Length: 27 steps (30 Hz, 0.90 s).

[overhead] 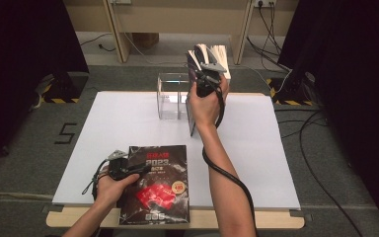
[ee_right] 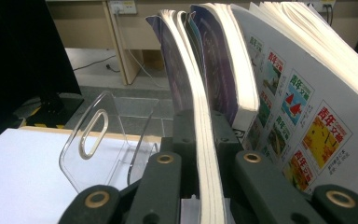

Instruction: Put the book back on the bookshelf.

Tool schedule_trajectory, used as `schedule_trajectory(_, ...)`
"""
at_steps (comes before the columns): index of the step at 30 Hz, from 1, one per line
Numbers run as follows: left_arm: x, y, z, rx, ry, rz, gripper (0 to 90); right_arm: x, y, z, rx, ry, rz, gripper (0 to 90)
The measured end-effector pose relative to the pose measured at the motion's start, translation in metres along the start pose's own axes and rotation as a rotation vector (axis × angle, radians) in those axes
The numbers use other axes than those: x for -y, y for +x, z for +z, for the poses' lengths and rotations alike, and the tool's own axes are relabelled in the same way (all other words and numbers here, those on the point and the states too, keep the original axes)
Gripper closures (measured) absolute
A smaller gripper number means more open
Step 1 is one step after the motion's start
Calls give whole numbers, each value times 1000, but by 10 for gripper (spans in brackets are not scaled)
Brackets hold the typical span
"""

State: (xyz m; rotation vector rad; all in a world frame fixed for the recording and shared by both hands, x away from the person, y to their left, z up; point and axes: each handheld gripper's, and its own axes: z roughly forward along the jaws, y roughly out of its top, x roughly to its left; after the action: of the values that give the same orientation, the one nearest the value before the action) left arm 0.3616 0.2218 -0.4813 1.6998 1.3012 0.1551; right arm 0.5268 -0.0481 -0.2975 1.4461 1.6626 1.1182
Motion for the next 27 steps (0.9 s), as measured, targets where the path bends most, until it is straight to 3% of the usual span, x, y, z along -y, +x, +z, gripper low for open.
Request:
schedule_trajectory(5,0,-1,1,4,1,6,615,-1,0,-4,-22,13,-13,777)
schedule_trajectory(12,1,-4,1,1,6,20,613,2,-5,-13,-62,52,19,742)
schedule_trajectory(19,0,-5,0,-5,3,23,607,4,-13,-16,-99,102,65,740)
schedule_trajectory(27,-1,-4,-1,-6,-1,29,605,6,-10,-15,-86,136,48,800)
